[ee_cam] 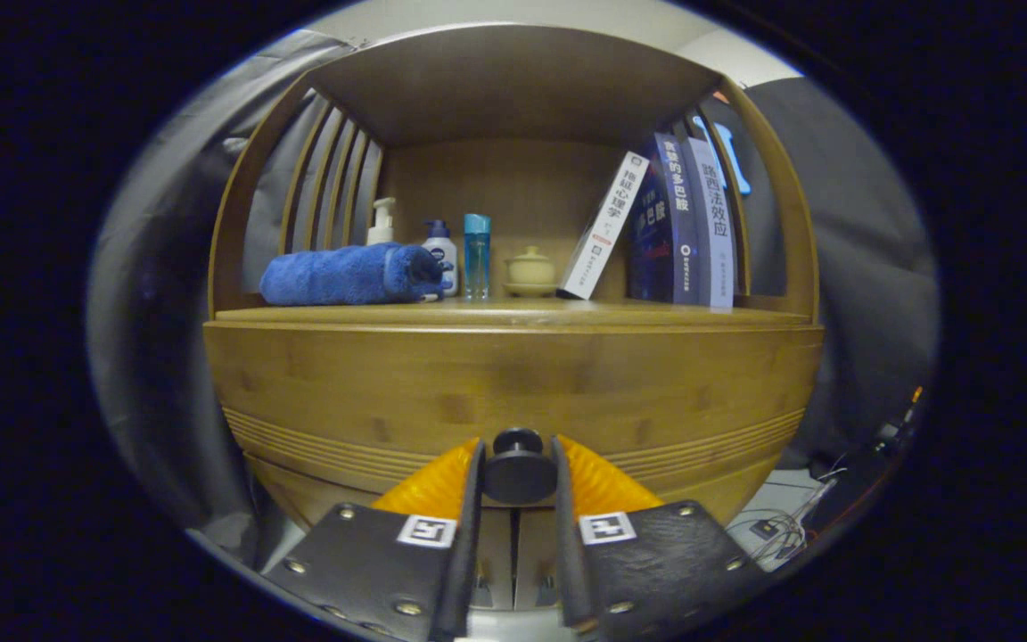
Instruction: Pull open the drawer, take out the items inside it, and place them on the countertop above the cabinet.
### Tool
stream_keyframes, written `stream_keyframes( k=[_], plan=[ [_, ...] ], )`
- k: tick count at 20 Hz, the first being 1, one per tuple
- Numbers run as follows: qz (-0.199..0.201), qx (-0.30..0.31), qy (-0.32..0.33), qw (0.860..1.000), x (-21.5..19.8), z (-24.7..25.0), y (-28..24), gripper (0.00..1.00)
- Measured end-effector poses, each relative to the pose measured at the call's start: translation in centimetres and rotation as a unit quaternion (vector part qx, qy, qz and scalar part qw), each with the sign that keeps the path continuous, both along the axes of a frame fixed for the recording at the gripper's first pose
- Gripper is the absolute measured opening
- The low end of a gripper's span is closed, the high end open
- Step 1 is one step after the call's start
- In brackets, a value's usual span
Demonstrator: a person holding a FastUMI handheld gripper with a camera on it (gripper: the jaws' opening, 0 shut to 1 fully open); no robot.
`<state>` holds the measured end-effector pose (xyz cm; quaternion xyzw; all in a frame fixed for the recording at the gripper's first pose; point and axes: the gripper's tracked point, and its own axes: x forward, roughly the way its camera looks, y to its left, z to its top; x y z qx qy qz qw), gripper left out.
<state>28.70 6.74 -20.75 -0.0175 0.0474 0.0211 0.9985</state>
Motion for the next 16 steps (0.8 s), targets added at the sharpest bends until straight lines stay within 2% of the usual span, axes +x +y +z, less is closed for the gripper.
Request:
stream_keyframes(
  k=[5,16],
  plan=[
    [0.011,-0.001,0.027,1.000,-1.8,-0.3,-0.3,0.24],
    [0.000,0.001,0.054,0.999,-13.5,-1.1,-1.2,0.24]
  ],
)
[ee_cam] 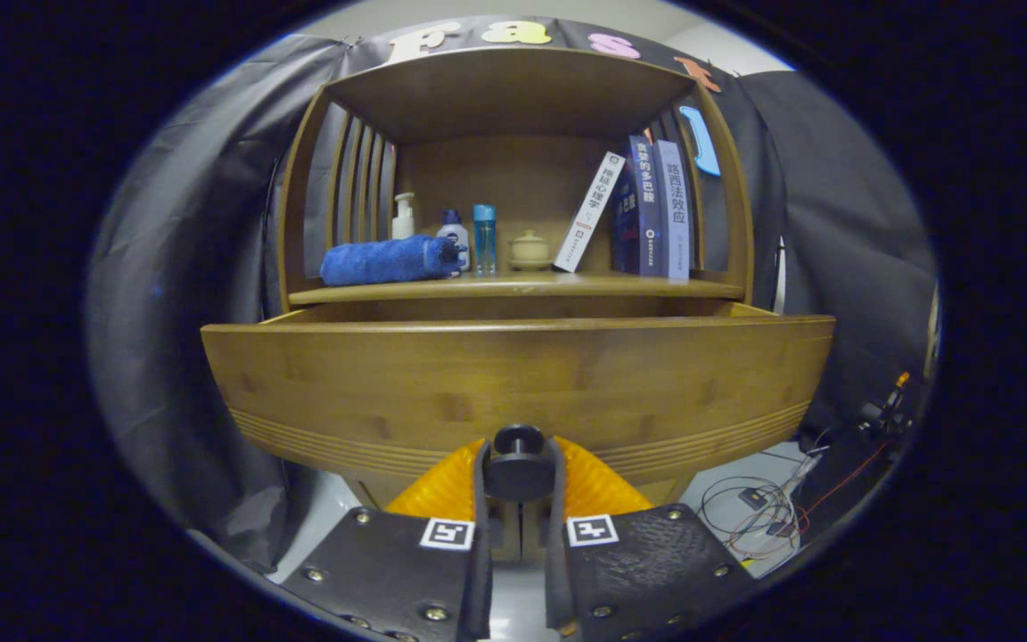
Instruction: Pull open the drawer, take out the items inside it, and place them on the countertop above the cabinet.
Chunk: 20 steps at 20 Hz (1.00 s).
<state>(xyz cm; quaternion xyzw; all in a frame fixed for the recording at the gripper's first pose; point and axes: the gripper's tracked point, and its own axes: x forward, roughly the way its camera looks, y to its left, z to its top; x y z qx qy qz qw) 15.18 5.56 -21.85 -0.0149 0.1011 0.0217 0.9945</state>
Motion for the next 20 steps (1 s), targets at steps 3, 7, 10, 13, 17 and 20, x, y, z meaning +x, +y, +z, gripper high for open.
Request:
stream_keyframes(
  k=[3,7,10,13,17,20],
  plan=[
    [0.003,0.001,-0.001,1.000,-2.2,-0.5,-0.1,0.24],
    [-0.002,0.010,0.000,1.000,-4.0,-0.7,0.0,0.24],
    [0.005,0.012,0.000,1.000,-5.3,-0.8,0.0,0.24],
    [0.014,-0.004,0.016,1.000,-5.5,-1.2,-0.1,0.23],
    [-0.009,0.005,-0.011,1.000,-6.1,2.4,-1.8,0.68],
    [-0.035,-0.007,-0.024,0.999,-6.0,5.2,-3.0,1.00]
  ],
)
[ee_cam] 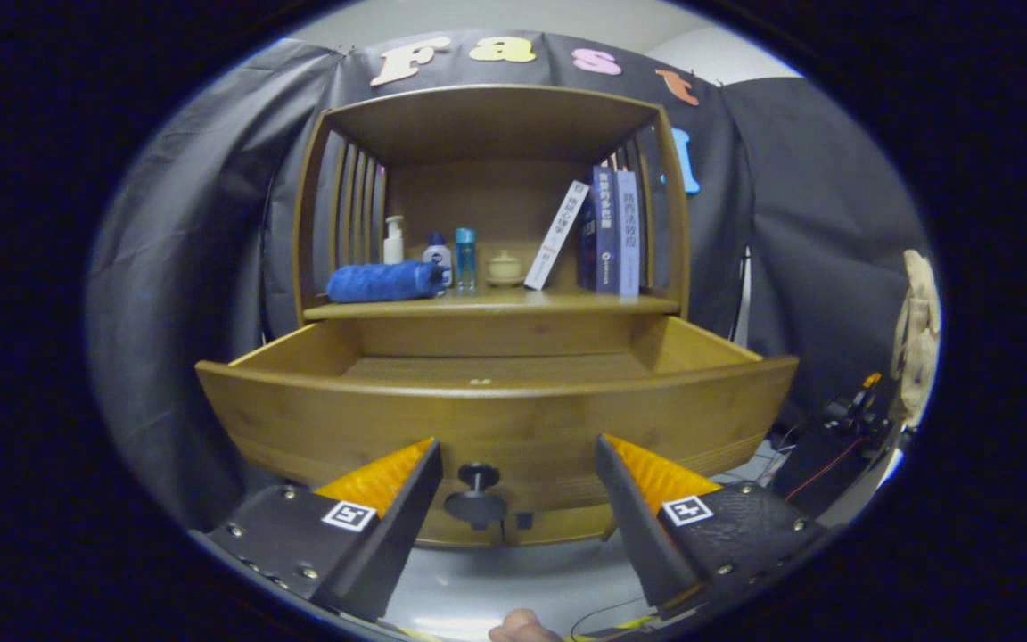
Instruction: Pull open the drawer, take out the items inside it, and place them on the countertop above the cabinet.
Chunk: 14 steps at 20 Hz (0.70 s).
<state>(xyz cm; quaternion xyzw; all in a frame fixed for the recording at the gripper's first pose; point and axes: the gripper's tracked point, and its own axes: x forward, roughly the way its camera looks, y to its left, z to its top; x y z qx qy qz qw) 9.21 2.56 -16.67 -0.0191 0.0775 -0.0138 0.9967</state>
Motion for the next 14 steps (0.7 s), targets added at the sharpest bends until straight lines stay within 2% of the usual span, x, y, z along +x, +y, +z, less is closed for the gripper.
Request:
stream_keyframes(
  k=[6,10,14],
  plan=[
    [0.016,0.004,0.002,1.000,1.2,4.9,1.7,1.00],
    [0.048,-0.002,0.056,0.997,4.0,5.1,3.9,1.00],
    [0.044,-0.017,0.099,0.994,7.1,5.4,4.5,1.00]
  ],
)
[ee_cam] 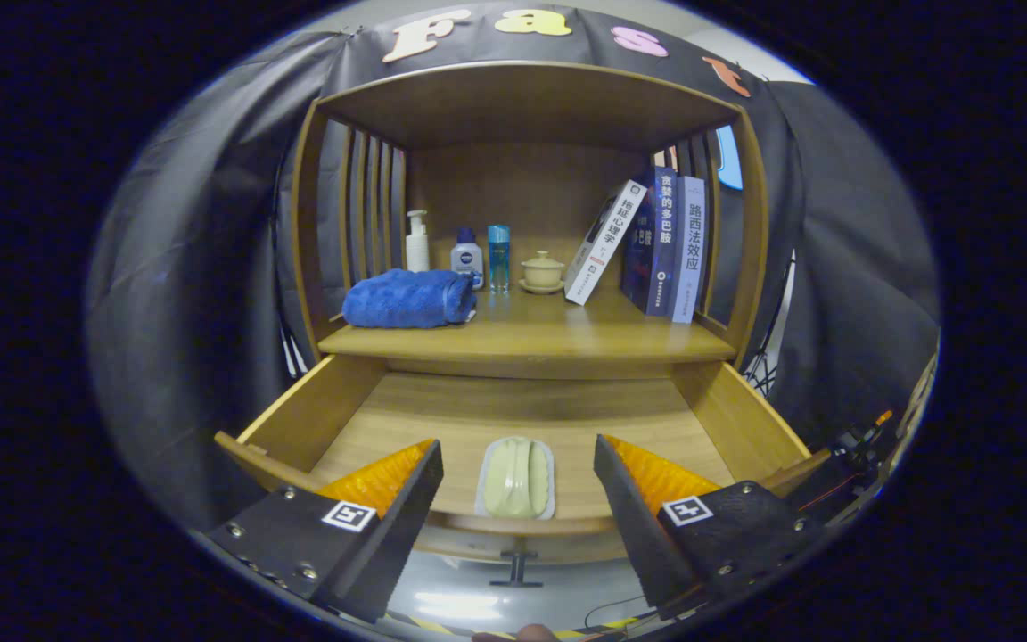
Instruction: Pull open the drawer, take out the items inside it, and place them on the countertop above the cabinet.
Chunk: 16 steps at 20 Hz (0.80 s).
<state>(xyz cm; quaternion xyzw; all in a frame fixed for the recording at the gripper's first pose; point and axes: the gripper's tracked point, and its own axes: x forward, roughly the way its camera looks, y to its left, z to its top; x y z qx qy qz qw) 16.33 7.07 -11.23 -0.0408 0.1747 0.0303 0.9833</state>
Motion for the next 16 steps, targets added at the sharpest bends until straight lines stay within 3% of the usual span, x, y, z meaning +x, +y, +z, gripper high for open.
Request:
stream_keyframes(
  k=[6,11,15,16],
  plan=[
    [-0.018,0.030,0.123,0.992,4.0,-3.5,0.4,1.00],
    [-0.027,0.026,0.168,0.985,6.0,-6.2,0.5,1.00],
    [-0.022,0.033,0.201,0.979,6.2,-8.1,0.9,0.72],
    [-0.035,0.024,0.208,0.977,6.1,-8.7,0.3,0.57]
  ],
)
